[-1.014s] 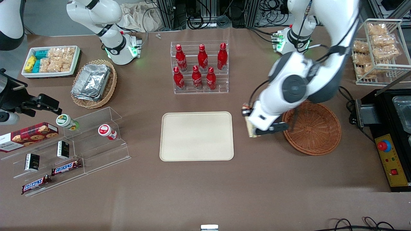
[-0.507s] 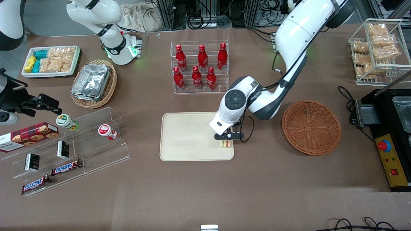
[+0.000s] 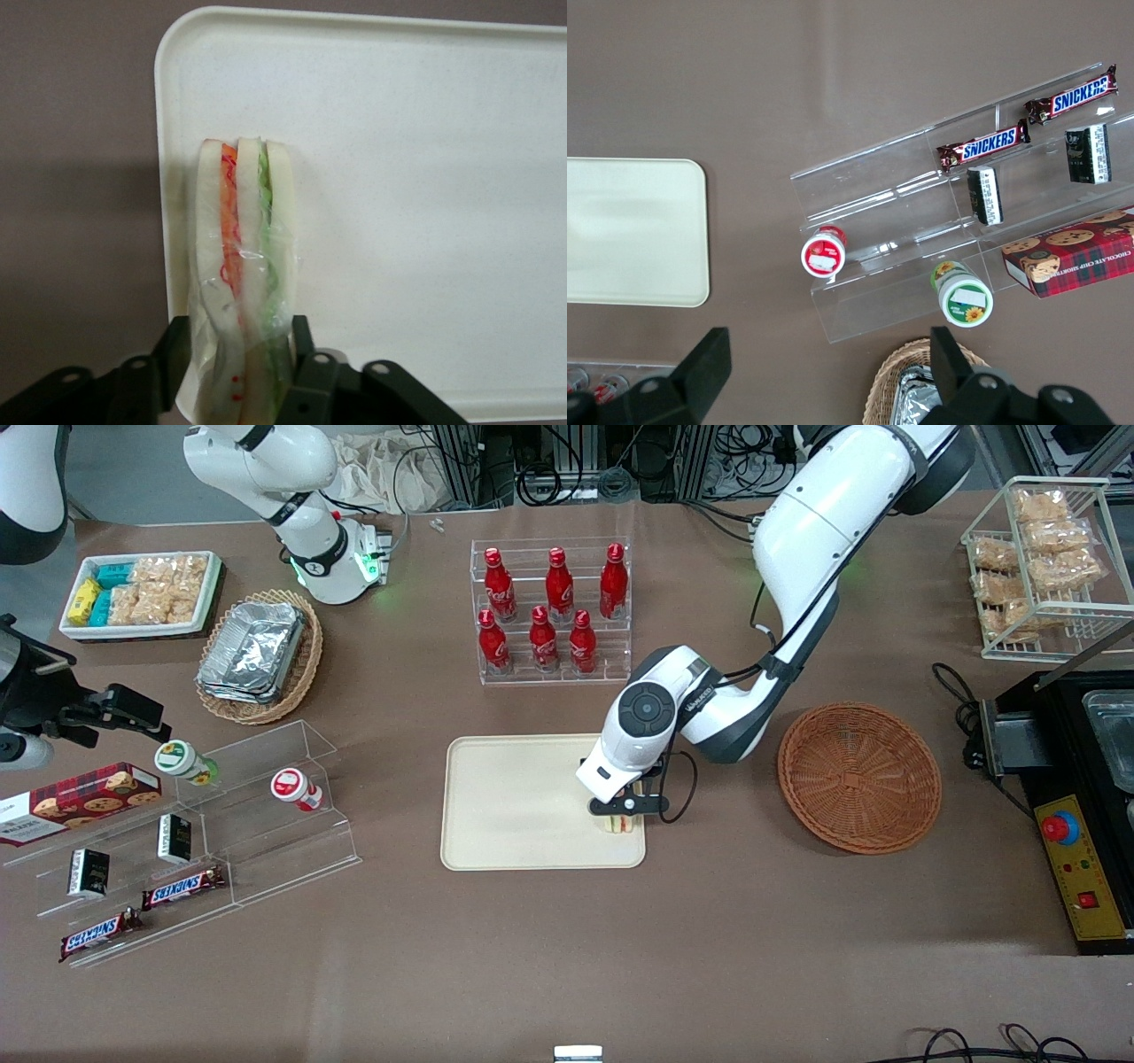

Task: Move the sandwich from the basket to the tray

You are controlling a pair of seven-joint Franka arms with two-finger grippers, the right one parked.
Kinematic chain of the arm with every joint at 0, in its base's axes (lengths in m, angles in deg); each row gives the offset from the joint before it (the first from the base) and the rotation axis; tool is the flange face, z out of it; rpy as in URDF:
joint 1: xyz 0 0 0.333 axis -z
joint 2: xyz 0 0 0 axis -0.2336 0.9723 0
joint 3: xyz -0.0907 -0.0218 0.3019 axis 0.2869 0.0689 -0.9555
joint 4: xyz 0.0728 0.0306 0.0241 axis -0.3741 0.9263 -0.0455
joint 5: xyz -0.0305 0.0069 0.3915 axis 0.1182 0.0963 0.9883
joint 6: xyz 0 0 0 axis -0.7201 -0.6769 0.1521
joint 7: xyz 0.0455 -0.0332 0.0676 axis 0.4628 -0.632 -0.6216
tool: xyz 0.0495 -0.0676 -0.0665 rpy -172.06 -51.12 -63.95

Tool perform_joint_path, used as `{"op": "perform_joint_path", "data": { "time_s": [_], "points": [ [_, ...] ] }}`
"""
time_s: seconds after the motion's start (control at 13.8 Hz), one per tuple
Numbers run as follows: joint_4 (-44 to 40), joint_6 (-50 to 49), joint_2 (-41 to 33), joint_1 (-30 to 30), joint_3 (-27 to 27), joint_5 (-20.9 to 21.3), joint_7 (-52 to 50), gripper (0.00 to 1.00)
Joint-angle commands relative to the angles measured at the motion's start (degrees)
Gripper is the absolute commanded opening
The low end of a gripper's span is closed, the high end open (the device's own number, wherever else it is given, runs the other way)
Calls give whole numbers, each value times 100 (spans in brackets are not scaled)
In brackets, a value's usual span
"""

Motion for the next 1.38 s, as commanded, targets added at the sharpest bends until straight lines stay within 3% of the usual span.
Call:
{"op": "perform_joint_path", "data": {
  "time_s": [0.0, 0.22, 0.43, 0.58, 0.94, 1.3],
  "points": [
    [-119, -256, -270, 8, -13, 113, -267, 100],
    [-172, -1537, -1174, -228, -39, 121, -189, 100],
    [-154, -2163, -1826, -912, -13, 25, -41, 100],
    [-145, -2331, -2002, -1265, -13, -36, 503, 100],
    [-128, -3165, -2555, -2434, -65, -871, 2734, 100],
    [-22, -3764, -3092, -2305, -1408, -1311, 4080, 100]
  ]
}}
